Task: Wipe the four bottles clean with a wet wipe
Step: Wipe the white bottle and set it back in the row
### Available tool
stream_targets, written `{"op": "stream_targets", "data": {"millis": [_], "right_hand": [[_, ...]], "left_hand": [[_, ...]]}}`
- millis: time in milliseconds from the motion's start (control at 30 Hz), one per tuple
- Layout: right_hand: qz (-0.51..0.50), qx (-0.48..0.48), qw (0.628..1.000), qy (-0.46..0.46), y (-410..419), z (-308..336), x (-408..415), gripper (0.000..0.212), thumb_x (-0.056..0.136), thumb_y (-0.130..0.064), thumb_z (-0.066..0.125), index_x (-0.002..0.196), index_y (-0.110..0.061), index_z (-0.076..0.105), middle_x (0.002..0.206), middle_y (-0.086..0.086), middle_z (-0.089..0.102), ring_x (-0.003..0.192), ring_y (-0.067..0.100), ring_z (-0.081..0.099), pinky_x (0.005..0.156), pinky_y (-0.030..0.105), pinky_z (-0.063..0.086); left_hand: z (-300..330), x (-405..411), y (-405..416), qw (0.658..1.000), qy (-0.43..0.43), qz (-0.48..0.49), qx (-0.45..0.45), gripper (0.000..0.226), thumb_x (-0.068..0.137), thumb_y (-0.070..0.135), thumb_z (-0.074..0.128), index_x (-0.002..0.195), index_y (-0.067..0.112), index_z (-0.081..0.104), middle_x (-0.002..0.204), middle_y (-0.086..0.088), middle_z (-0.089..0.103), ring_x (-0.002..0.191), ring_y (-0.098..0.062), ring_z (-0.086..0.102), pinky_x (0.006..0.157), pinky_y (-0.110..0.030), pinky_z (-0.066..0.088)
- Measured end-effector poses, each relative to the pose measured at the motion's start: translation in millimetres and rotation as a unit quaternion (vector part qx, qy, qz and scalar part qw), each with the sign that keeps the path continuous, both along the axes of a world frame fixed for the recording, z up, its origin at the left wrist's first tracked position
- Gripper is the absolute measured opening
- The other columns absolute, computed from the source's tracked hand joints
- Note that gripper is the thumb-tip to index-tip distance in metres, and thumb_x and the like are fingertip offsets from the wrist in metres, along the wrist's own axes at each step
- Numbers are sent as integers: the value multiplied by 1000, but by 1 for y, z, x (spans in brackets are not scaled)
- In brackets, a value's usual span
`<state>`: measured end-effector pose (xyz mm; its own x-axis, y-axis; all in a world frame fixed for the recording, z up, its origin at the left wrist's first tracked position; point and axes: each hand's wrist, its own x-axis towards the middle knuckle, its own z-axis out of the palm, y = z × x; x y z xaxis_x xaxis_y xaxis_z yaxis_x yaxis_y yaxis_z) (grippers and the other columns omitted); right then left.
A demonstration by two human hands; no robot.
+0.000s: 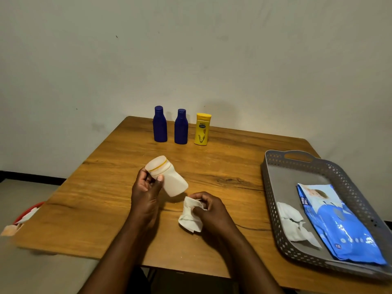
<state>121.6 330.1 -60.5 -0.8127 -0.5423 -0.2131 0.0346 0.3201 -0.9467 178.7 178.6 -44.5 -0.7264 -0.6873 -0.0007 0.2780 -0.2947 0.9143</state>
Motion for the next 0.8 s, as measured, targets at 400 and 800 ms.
{"op": "stream_targets", "data": {"millis": [400, 800], "right_hand": [[-8, 297, 909, 292, 9, -11, -10, 44, 86, -39, 60, 128, -29, 52, 126, -6, 56, 115, 15, 49, 93, 33, 44], [35, 73, 964, 255, 16, 23, -21, 61, 81, -26, 72, 136, -30, 44, 128, -15, 50, 116, 3, 46, 90, 18, 39]], "left_hand": [[-4, 2, -5, 975, -52, -129, -176, 42, 88, 1, 58, 123, 23, 52, 119, 2, 64, 112, -10, 59, 84, -19, 51], [9, -12, -3, 934, -54, -217, -278, 41, 88, 4, 61, 119, 30, 54, 122, 4, 61, 117, -11, 55, 99, -31, 47]]}}
